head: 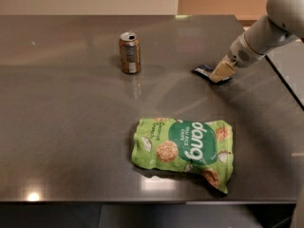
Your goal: Move rxbar blueberry near green rice chip bag
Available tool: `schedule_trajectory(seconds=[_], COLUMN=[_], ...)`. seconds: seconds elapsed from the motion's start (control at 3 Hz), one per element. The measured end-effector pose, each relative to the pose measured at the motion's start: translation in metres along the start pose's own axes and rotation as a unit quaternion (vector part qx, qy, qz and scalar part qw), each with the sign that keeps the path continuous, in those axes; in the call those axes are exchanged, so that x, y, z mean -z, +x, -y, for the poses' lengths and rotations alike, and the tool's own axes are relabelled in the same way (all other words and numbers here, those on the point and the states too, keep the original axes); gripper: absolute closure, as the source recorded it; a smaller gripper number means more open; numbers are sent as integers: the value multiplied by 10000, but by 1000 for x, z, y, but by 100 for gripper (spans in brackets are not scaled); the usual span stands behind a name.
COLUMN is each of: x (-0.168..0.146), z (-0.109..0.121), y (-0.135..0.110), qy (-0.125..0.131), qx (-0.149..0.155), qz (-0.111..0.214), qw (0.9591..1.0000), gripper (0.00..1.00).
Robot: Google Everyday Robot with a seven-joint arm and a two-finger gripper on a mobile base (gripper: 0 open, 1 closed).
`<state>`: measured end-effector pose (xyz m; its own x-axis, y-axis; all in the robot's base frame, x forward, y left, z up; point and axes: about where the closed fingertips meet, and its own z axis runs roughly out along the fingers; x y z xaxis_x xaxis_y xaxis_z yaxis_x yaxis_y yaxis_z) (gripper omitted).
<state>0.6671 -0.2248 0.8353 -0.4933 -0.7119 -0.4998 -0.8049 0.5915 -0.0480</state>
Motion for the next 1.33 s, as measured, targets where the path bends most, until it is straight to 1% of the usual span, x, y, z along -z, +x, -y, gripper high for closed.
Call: schedule_trajectory(seconds=[0.33, 0.67, 1.0, 1.33], x=[8, 24, 33, 39], z=[-8, -34, -71, -108], y=[-1, -9, -16, -22], qy=[-39, -201, -475, -754], qx=[69, 319, 580, 818], qz=[-24, 60, 144, 256], qw=[10000, 9993, 9971, 9935], gripper=[100, 100, 100, 100])
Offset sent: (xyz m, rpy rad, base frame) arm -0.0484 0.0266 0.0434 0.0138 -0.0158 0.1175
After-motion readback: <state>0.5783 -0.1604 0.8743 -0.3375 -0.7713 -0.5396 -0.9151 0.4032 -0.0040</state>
